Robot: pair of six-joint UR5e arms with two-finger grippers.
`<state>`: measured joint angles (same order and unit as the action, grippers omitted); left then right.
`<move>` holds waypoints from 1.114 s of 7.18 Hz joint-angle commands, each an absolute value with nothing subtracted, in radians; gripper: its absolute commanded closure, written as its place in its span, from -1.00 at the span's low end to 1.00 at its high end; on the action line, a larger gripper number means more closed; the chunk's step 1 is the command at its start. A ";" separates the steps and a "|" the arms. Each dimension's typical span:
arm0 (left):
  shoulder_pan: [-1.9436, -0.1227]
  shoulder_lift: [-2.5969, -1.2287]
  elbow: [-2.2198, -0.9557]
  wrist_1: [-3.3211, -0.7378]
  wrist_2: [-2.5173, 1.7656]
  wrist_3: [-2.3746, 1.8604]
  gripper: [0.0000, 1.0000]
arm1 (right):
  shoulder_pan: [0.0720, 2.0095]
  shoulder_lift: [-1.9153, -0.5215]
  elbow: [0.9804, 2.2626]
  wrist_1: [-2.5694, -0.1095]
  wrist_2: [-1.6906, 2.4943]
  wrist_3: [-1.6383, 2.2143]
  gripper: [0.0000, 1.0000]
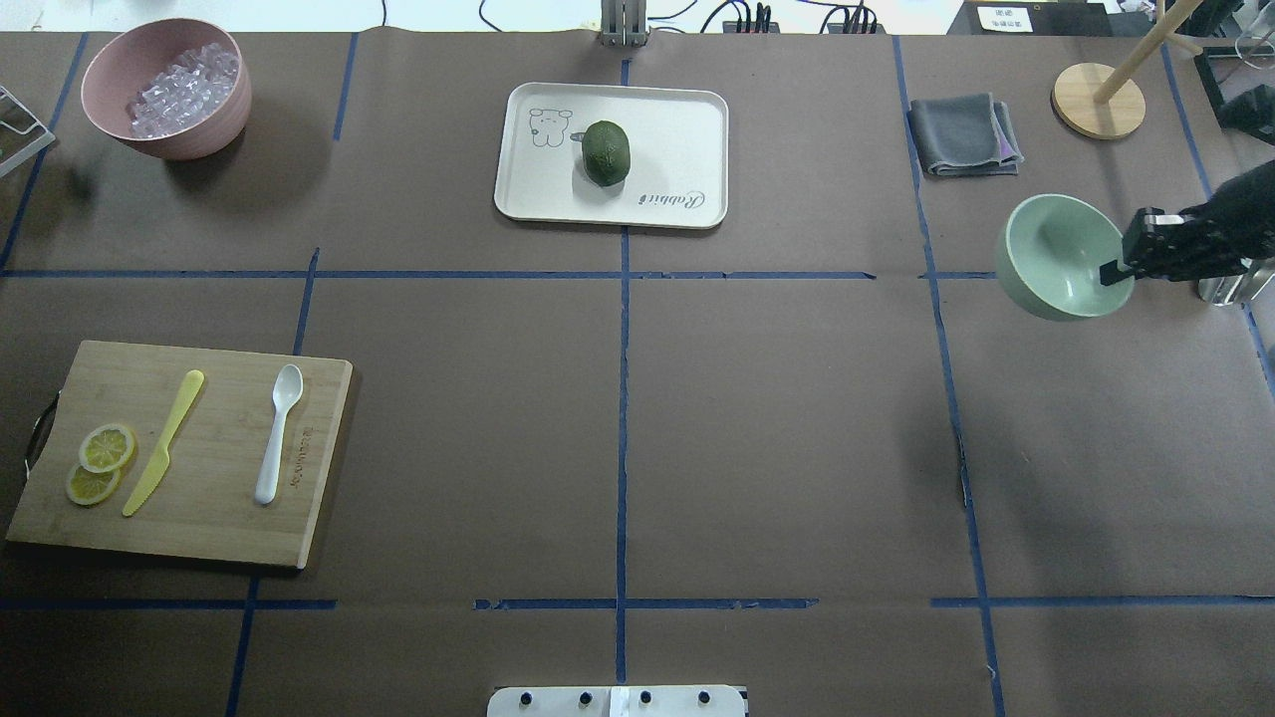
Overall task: Place spoon in bowl
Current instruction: 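Carry the green bowl with the right gripper to the table centre and set it down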
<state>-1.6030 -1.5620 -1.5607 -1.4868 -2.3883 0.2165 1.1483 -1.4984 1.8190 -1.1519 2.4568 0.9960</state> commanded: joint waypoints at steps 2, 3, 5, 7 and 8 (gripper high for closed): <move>-1.603 -1.562 -1.563 -1.486 -2.390 0.202 -1.00 | 0.856 -1.233 1.977 -1.485 2.217 1.226 1.00; -1.603 -1.557 -1.563 -1.486 -2.390 0.204 -1.00 | 0.689 -1.156 1.959 -1.491 2.078 1.382 1.00; -1.603 -1.555 -1.563 -1.488 -2.390 0.202 -1.00 | 0.548 -0.966 1.787 -1.486 1.916 1.520 0.99; -1.603 -1.554 -1.563 -1.488 -2.390 0.204 -1.00 | 0.511 -0.911 1.685 -1.456 1.852 1.523 0.98; -1.603 -1.554 -1.563 -1.488 -2.390 0.204 -1.00 | 0.509 -0.908 1.633 -1.386 1.850 1.525 0.98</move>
<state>-1.6030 -1.5545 -1.5631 -1.4879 -2.3899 0.2039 0.5204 -0.9238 1.6936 -1.4461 1.8676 1.5199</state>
